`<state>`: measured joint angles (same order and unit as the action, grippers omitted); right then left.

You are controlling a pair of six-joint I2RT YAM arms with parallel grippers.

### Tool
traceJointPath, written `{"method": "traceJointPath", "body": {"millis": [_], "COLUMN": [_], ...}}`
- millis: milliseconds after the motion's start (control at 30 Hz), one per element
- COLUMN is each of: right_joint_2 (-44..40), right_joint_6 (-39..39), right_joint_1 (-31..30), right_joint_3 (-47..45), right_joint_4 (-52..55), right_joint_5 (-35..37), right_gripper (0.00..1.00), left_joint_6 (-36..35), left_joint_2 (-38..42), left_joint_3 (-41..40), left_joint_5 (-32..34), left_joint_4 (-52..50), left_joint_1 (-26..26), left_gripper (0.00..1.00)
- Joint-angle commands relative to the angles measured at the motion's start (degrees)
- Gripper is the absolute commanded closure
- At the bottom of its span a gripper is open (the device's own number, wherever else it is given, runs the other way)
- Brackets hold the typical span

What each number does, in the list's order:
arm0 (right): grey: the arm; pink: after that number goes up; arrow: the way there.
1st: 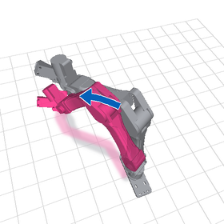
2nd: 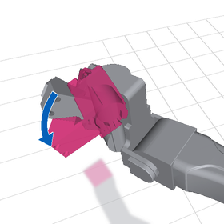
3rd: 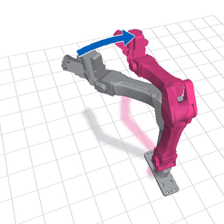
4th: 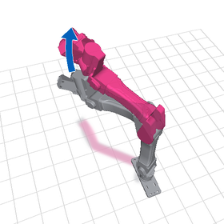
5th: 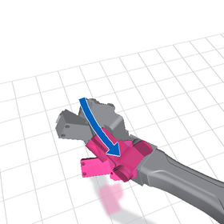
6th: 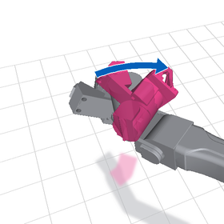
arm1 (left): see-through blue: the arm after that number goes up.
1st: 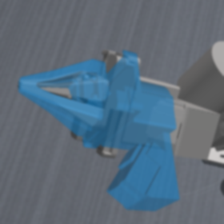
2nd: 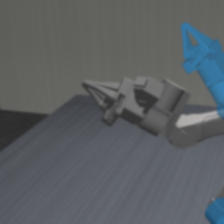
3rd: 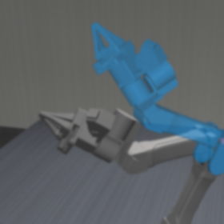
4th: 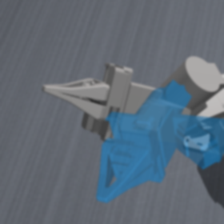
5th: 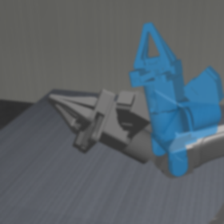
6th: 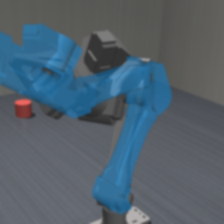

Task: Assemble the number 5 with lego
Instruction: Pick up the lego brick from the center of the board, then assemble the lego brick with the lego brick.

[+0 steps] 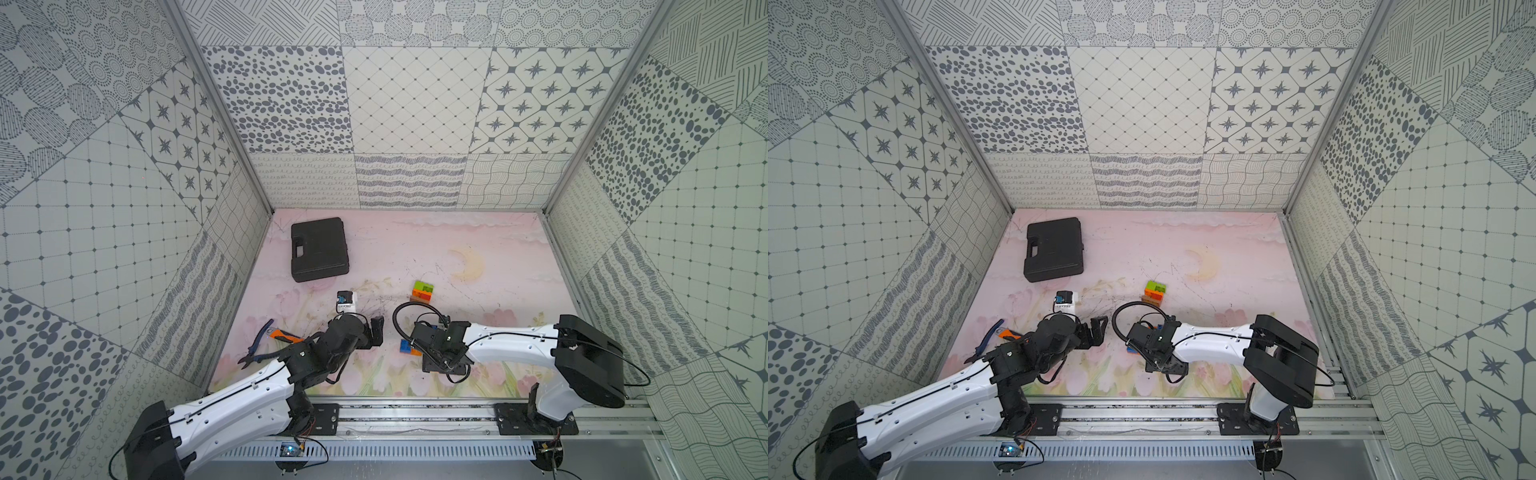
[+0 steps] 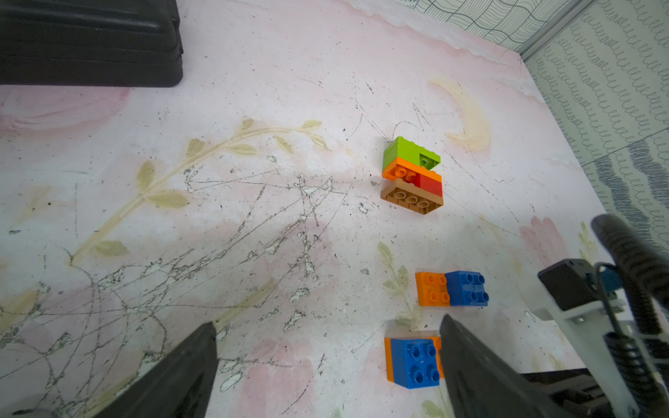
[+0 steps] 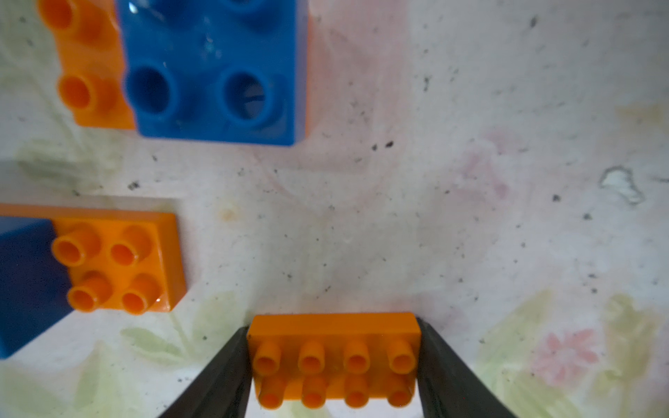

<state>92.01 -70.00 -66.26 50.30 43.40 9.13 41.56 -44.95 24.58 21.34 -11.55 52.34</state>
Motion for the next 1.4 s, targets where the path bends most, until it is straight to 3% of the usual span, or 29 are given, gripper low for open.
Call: {"method": "traceJointPath", "body": {"millis": [0, 300, 667, 1367], "right_joint_2": [1.21, -3.21, 3.46, 10.78], "right_joint_6": [-1.16, 2.92, 5.42, 4.61], "right_joint_1": [-0.71, -0.29, 3.01, 3.89], "right_joint_3": [0.41, 6.77, 15.18, 21.17], "right_joint_4": [0.75, 4.21, -0.35, 2.48], "right_joint_5": [-1.96, 2.21, -0.97, -1.57], "right_gripper": [0.41, 0.43, 0.44, 0.44], "left_joint_6": [0.22, 1.87, 9.32, 8.92], "left_joint_2": [-0.21, -2.15, -4.36, -3.58], "left_joint_3": [0.15, 1.63, 1.74, 0.56], "left_joint_5": [1.68, 0.54, -11.44, -11.32], "left_joint_4": [-0.65, -2.74, -5.26, -4.98], "left_joint_1": [-0.57, -2.22, -12.41, -12.96], "left_gripper": [0.01, 0.01, 0.01, 0.01]}}
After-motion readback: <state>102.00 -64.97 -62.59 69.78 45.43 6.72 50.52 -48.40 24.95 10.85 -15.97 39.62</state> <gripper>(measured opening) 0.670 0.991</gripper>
